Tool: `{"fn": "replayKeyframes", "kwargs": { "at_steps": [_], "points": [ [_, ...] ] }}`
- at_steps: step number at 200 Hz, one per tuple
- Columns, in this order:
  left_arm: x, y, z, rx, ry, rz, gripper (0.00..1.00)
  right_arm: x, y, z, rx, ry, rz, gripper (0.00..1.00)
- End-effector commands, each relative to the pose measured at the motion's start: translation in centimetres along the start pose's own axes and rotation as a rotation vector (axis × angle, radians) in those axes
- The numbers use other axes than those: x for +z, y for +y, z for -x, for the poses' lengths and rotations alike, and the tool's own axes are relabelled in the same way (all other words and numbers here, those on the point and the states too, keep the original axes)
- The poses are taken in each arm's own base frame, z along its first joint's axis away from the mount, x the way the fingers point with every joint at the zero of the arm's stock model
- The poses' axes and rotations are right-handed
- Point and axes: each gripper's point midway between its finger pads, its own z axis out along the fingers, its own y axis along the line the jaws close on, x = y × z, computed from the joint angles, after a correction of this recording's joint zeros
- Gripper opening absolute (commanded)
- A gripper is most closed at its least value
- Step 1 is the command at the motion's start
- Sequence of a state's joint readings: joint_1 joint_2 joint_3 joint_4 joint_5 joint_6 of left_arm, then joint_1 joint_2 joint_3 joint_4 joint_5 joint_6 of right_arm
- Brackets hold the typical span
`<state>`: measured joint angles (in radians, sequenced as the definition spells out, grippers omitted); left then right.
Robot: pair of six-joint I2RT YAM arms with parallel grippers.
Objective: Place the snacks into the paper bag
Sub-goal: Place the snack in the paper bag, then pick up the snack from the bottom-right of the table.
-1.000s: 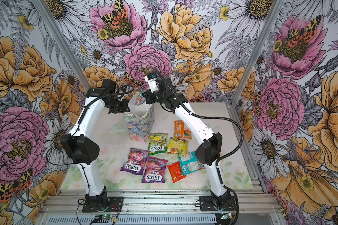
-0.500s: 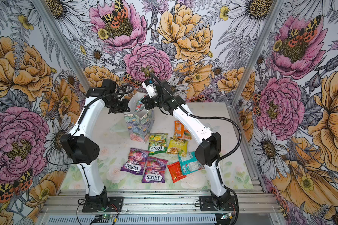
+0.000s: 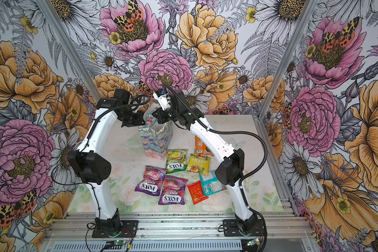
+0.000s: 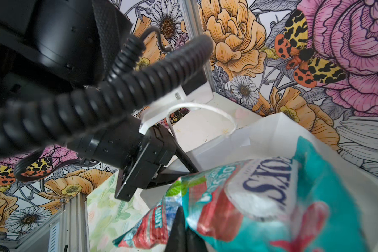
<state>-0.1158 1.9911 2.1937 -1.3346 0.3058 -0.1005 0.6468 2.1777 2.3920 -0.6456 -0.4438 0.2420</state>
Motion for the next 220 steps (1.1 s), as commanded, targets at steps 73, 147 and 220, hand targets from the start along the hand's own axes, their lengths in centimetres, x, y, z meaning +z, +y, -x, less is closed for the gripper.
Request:
{"fn": "replayKeyframes", "kwargs": {
  "at_steps": [73, 147, 220],
  "points": [
    [-1.0, -1.0, 0.0, 0.027, -0.024, -0.042, 0.00, 0.6, -0.9, 1.4, 0.008, -0.050, 0.007, 0.00],
    [-0.7, -0.6, 0.0, 0.017, -0.016, -0.037, 0.00, -3.0, -0.5, 4.7, -0.010, -0.133, -0.043, 0.47],
    [-0.6, -0.2, -0.1, 0.010, -0.014, -0.028, 0.00, -9.2, -0.9, 8.1, -0.011, -0.240, -0.168, 0.61]
  ]
}}
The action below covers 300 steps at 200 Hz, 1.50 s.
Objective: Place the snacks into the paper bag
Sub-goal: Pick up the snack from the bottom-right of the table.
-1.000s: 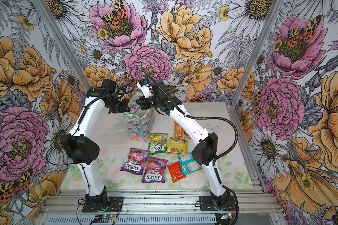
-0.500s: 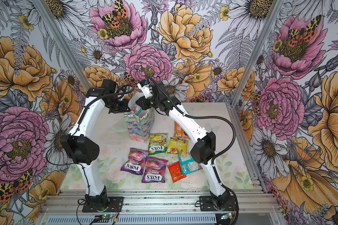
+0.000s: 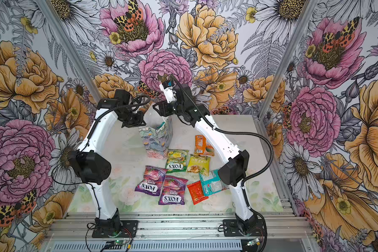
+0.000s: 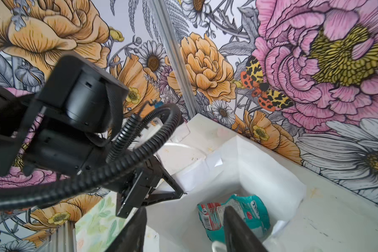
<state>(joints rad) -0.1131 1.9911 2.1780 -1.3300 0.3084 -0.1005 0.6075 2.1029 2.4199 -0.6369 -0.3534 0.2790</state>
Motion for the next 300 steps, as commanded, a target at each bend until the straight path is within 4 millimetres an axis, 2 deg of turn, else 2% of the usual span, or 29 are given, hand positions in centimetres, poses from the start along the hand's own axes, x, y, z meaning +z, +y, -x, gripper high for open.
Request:
{"fn": "replayKeyframes", "kwargs": {
  "at_steps": [1, 31, 63, 90, 119, 133, 156, 190, 226, 263, 300],
  "points": [
    [-0.9, -0.4, 0.1, 0.014, -0.022, -0.027, 0.00, -4.0, -0.2, 3.9, -0.015, -0.109, -0.064, 0.61],
    [-0.9, -0.2, 0.1, 0.009, -0.022, -0.021, 0.00, -5.9, -1.1, 3.6, 0.009, -0.105, -0.099, 0.68],
    [-0.9, 0.2, 0.0, 0.011, -0.024, 0.000, 0.00, -8.3, -2.4, 0.5, 0.025, -0.062, -0.188, 0.77],
    [-1.1, 0.4, 0.1, 0.004, -0.028, 0.005, 0.00, -11.4, -4.7, -3.9, 0.080, -0.057, -0.317, 0.87],
    [-1.4, 0.5, 0.2, -0.001, -0.043, 0.004, 0.00, -15.1, -7.4, -9.7, 0.182, -0.020, -0.454, 0.90],
    [-1.7, 0.4, 0.3, 0.000, -0.052, 0.003, 0.00, -16.8, -8.7, -13.0, 0.244, 0.004, -0.522, 0.91],
    [-1.6, 0.4, 0.2, 0.002, -0.055, 0.003, 0.00, -18.9, -10.4, -19.9, 0.366, 0.083, -0.610, 0.92],
    [-1.3, 0.4, 0.1, 0.000, -0.045, 0.003, 0.00, -21.6, -10.3, -28.9, 0.568, 0.209, -0.696, 0.99],
    [-1.2, 0.4, 0.0, 0.003, -0.043, 0.007, 0.00, -24.5, -8.9, -35.7, 0.701, 0.340, -0.761, 0.98],
    [-1.0, 0.6, 0.0, -0.001, -0.039, 0.009, 0.00, -26.3, -6.5, -40.6, 0.800, 0.452, -0.766, 0.97],
    [-0.8, 0.6, -0.1, -0.002, -0.035, 0.005, 0.00, -27.0, -4.8, -43.6, 0.874, 0.507, -0.737, 0.96]
  ]
}}
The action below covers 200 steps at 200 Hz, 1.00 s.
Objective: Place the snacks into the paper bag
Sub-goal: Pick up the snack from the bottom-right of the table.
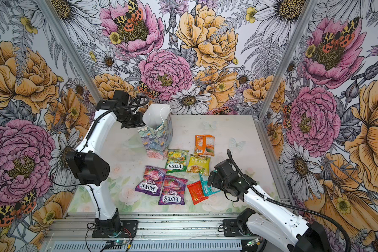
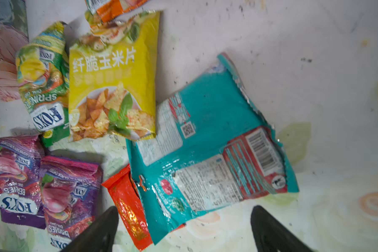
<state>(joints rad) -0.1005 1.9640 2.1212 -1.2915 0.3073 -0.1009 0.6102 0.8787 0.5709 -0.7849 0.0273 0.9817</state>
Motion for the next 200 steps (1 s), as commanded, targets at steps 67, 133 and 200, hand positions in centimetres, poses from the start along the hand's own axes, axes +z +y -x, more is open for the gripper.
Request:
{"fn": "replayKeyframes", "kwargs": {
  "at_steps": [67, 133, 200],
  "points": [
    [-0.7, -0.1, 0.0, 0.006, -0.019, 0.000, 0.00, 1.9, -1.2, -3.5, 0.115, 0.115, 0.025, 0.93],
    [-0.9, -0.1, -0.1, 0.008, -0.019, 0.000, 0.00, 3.0, -1.8, -3.0, 0.188, 0.098, 0.061, 0.83],
    [-0.8, -0.3, -0.2, 0.014, -0.016, -0.001, 0.00, 3.6, -2.3, -0.7, 0.307, 0.010, 0.135, 0.82]
  ]
}}
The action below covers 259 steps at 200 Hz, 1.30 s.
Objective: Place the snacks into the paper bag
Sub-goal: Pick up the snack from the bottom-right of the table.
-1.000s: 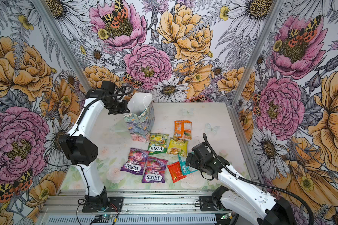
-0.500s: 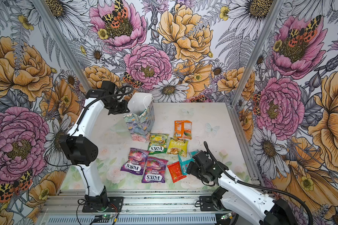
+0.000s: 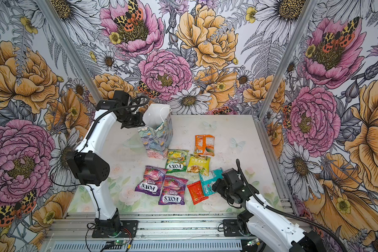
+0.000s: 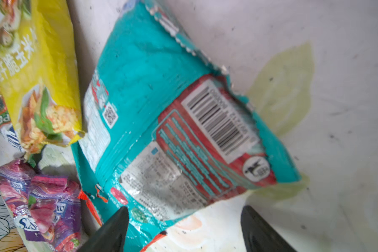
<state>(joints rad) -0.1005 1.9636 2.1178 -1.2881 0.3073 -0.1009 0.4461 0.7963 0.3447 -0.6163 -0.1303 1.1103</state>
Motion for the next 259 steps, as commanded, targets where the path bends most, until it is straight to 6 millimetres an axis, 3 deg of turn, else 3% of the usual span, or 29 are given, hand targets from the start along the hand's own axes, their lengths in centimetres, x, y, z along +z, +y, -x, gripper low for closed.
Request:
{"fn": "replayKeyframes", "kwargs": {
  "at_steps": [1, 69, 164, 232, 259],
  "points": [
    [-0.8, -0.3, -0.1, 0.014, -0.017, -0.001, 0.00, 0.2, 1.0, 0.8, 0.033, -0.030, 0.070, 0.82],
    [-0.8, -0.3, -0.2, 0.014, -0.016, 0.000, 0.00, 0.9, 1.8, 2.3, 0.097, -0.064, 0.134, 0.77],
    [-0.6, -0.3, -0.3, 0.015, -0.010, -0.002, 0.00, 1.5, 1.1, 3.1, 0.146, -0.093, 0.133, 0.52],
    [-0.4, -0.3, -0.3, 0.017, -0.006, -0.002, 0.00, 1.8, 0.6, 3.2, 0.157, -0.100, 0.138, 0.25],
    [-0.4, -0.4, -0.3, 0.017, -0.006, -0.003, 0.00, 1.5, 1.0, 3.5, 0.137, -0.114, 0.152, 0.05]
  ]
}}
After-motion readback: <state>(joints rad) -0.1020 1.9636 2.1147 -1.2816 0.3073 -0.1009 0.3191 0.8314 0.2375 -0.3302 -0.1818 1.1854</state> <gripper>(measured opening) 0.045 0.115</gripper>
